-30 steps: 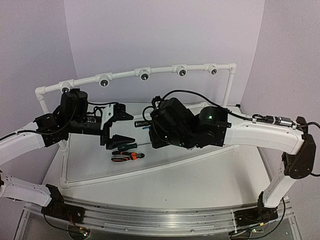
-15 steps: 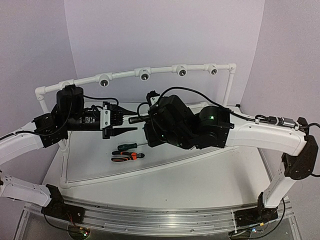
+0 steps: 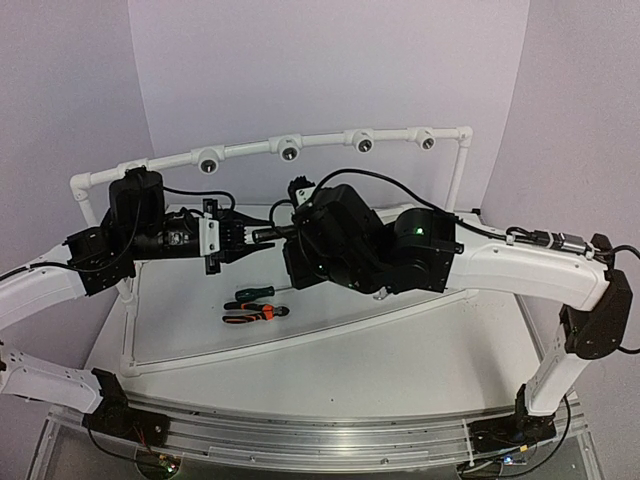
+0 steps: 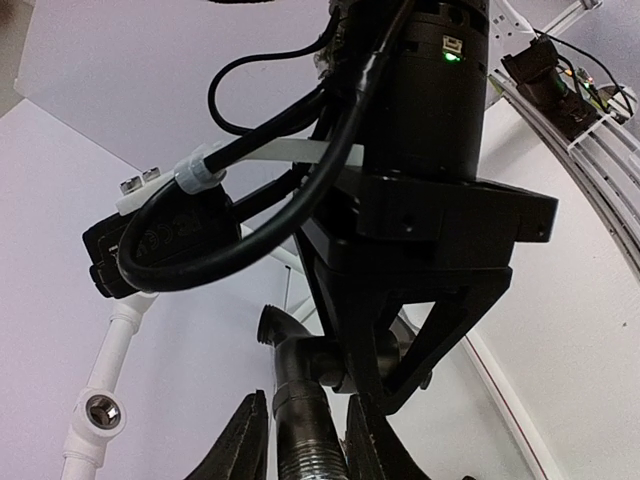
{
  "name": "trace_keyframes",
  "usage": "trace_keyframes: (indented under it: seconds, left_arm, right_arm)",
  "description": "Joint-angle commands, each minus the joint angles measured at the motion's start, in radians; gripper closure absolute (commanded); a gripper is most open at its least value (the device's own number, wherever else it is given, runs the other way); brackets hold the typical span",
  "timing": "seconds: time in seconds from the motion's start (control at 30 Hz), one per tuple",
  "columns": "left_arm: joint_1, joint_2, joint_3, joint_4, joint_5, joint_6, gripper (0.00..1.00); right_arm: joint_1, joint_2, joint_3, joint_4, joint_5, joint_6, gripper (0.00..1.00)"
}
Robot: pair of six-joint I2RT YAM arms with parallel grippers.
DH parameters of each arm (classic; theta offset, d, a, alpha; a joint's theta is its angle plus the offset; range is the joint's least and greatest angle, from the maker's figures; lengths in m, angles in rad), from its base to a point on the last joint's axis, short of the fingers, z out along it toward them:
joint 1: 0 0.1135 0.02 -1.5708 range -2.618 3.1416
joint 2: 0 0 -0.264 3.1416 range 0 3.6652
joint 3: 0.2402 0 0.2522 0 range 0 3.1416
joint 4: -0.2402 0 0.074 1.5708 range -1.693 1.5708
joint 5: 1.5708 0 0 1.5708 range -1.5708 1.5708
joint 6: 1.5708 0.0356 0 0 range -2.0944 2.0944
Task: Install the water faucets
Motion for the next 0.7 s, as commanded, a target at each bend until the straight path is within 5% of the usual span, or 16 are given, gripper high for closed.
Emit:
trace_keyframes:
  seconds: [0.0,0.13,0.43,0.53,0.6,0.67]
  left_arm:
    - [-0.005,0.007,0.015,0.032,-0.039,0.029,0.71]
    - [-0.005,0.017,0.019,0.023,-0.057,0.042,0.68]
    - [-0.005,-0.005,0.011,0.048,-0.017,0.036,0.99]
    - [-0.004,-0.02,-0.01,0.086,-0.007,0.045,1.0]
    - [-0.005,-0.03,-0.027,0.106,-0.009,0.052,1.0]
    - [-0.003,-0.04,-0.048,0.152,-0.017,0.051,1.0]
  right_arm:
    - [0.006,-0.002,0.053,0.056,0.013,-0.018,1.0]
    - [0.006,-0.004,0.056,0.067,0.008,-0.025,1.0]
    - [0.006,-0.001,0.053,0.077,0.004,-0.038,1.0]
    - [0.006,0.0,0.046,0.078,-0.011,-0.046,1.0]
    - [0.006,-0.001,0.048,0.079,-0.042,-0.069,0.81]
    - [0.005,-0.017,0.046,0.079,-0.077,-0.108,0.42]
